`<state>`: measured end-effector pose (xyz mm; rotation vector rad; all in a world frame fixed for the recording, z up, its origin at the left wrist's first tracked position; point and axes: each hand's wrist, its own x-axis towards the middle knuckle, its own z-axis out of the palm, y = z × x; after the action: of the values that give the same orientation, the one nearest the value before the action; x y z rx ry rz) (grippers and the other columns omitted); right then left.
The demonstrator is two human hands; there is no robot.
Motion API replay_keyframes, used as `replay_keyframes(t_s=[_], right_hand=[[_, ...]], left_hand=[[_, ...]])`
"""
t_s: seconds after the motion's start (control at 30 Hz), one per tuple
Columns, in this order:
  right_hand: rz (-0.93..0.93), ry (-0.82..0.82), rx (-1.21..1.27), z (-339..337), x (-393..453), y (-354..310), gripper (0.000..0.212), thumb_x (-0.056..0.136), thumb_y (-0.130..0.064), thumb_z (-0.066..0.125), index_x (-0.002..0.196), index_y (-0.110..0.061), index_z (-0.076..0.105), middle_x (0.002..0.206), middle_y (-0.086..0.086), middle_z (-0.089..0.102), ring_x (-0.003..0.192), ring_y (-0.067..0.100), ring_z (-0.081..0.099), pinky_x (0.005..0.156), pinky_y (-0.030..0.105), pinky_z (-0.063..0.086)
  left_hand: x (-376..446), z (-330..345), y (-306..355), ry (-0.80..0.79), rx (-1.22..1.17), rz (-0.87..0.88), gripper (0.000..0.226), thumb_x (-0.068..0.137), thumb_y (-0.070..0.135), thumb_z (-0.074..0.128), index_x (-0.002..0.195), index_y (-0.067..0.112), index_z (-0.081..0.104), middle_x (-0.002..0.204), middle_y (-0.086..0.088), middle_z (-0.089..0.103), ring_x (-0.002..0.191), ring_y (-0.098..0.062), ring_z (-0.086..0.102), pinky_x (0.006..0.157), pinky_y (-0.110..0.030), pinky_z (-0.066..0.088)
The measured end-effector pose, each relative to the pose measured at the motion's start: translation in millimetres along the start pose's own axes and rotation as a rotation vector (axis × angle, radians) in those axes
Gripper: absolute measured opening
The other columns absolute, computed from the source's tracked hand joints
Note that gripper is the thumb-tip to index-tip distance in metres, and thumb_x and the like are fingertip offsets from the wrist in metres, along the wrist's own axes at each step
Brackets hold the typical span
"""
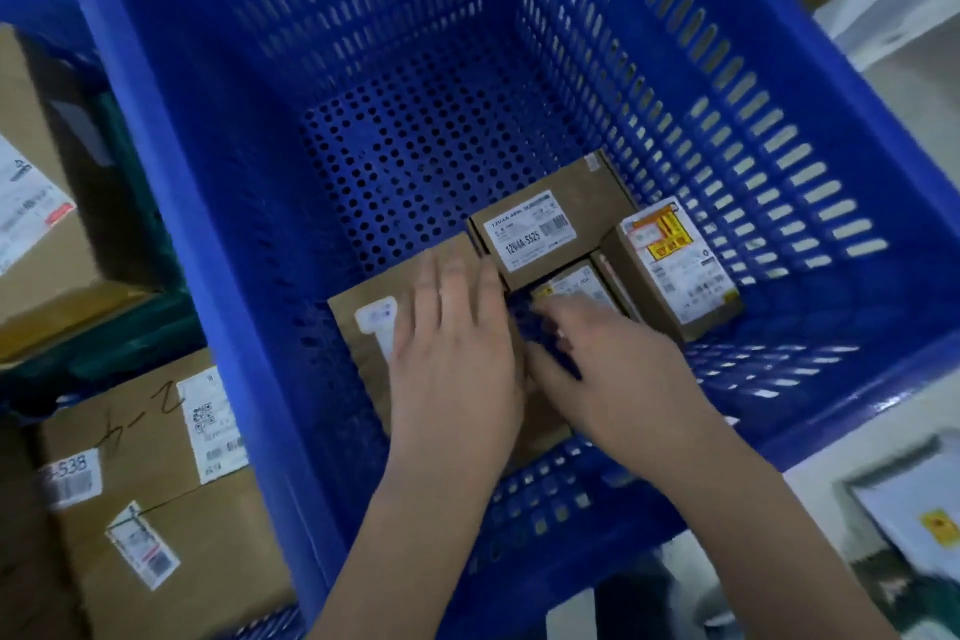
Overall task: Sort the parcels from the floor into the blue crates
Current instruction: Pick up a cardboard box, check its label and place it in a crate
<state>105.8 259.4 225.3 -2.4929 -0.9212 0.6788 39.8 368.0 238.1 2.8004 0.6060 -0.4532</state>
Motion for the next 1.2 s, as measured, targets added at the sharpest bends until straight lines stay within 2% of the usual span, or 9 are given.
replay_keyframes(t_s=[0.1, 0.23, 0.3, 0.37, 0.47, 0.6, 0.83, 1.0, 1.2], right_hand=[[0.110, 0.350, 0.494, -11, -45, 5, 0.045, 0.088, -0.031, 0.049, 0.131, -0.033, 0.036, 0.121, -0.008, 0.049, 0.091, 0.005, 0.060, 0.068, 0.021, 0.051], [0.272, 0.807, 0.656, -27, -109, 33, 0.046, 0.078, -0.002, 0.053, 0.116, -0.027, 0.046, 0.113, 0.006, 0.056, 0.086, 0.005, 0.063, 0.068, 0.013, 0.050], [0.497, 1.043, 0.896, -35, -137, 61, 0.039, 0.076, 0.003, 0.051, 0.101, -0.027, 0.053, 0.100, -0.005, 0.064, 0.074, 0.004, 0.064, 0.060, 0.015, 0.050], [0.801, 1.151, 1.176, -38, -165, 102, 0.025, 0.082, 0.004, 0.050, 0.090, -0.018, 0.057, 0.091, -0.002, 0.064, 0.061, -0.002, 0.062, 0.050, 0.012, 0.047], [1.092, 0.959, 1.293, -22, -211, 170, 0.015, 0.090, 0.002, 0.046, 0.095, -0.009, 0.055, 0.085, 0.003, 0.058, 0.054, -0.002, 0.057, 0.045, 0.011, 0.044], [1.288, 0.809, 1.384, 34, -267, 238, 0.015, 0.093, -0.005, 0.047, 0.107, 0.001, 0.050, 0.099, 0.018, 0.058, 0.075, 0.021, 0.059, 0.069, 0.032, 0.050], [1.717, 0.600, 1.734, 148, -372, 297, 0.021, 0.098, -0.020, 0.041, 0.099, -0.001, 0.051, 0.082, 0.013, 0.058, 0.067, 0.022, 0.057, 0.057, 0.028, 0.047], [1.852, 0.395, 1.672, 210, -447, 307, 0.009, 0.093, -0.010, 0.042, 0.091, -0.002, 0.043, 0.084, 0.018, 0.049, 0.057, 0.021, 0.046, 0.054, 0.024, 0.035], [1.917, 0.544, 1.802, 260, -511, 336, 0.011, 0.094, -0.012, 0.045, 0.099, -0.003, 0.046, 0.082, 0.014, 0.054, 0.063, 0.022, 0.052, 0.057, 0.027, 0.042]], left_hand=[[-8, 1, 40, 0.182, -0.133, 0.178, 0.052, 0.081, 0.015, 0.064, 0.131, 0.004, 0.052, 0.142, -0.022, 0.043, 0.139, -0.038, 0.029, 0.108, -0.048, 0.031], [-16, -4, 118, 0.208, -0.291, 0.342, 0.040, 0.085, 0.020, 0.046, 0.121, 0.011, 0.061, 0.139, -0.014, 0.049, 0.138, -0.035, 0.032, 0.107, -0.047, 0.034], [-22, -7, 165, 0.230, -0.351, 0.443, 0.039, 0.084, 0.021, 0.042, 0.115, 0.011, 0.064, 0.134, -0.013, 0.054, 0.133, -0.035, 0.040, 0.103, -0.045, 0.039], [-32, -6, 215, 0.253, -0.425, 0.543, 0.042, 0.080, 0.022, 0.039, 0.110, 0.011, 0.066, 0.128, -0.013, 0.058, 0.127, -0.034, 0.047, 0.096, -0.041, 0.045], [-48, 19, 290, 0.155, -0.368, 0.689, 0.044, 0.079, 0.024, 0.034, 0.109, 0.015, 0.065, 0.128, -0.009, 0.057, 0.124, -0.027, 0.048, 0.091, -0.033, 0.046], [-65, 106, 366, -0.330, -0.124, 0.780, 0.039, 0.090, 0.021, 0.039, 0.126, 0.014, 0.051, 0.135, -0.008, 0.044, 0.130, -0.025, 0.033, 0.099, -0.034, 0.034], [-122, 270, 422, -0.948, 0.462, 0.753, 0.040, 0.095, 0.024, 0.043, 0.130, 0.006, 0.045, 0.136, -0.012, 0.043, 0.125, -0.032, 0.039, 0.097, -0.037, 0.037], [-170, 353, 437, -1.036, 0.561, 0.764, 0.039, 0.093, 0.025, 0.042, 0.126, 0.008, 0.053, 0.131, -0.013, 0.053, 0.118, -0.030, 0.050, 0.097, -0.037, 0.043], [-175, 436, 433, -1.062, 0.737, 0.717, 0.047, 0.089, 0.034, 0.053, 0.131, 0.011, 0.051, 0.134, -0.012, 0.053, 0.122, -0.029, 0.051, 0.101, -0.033, 0.039]])
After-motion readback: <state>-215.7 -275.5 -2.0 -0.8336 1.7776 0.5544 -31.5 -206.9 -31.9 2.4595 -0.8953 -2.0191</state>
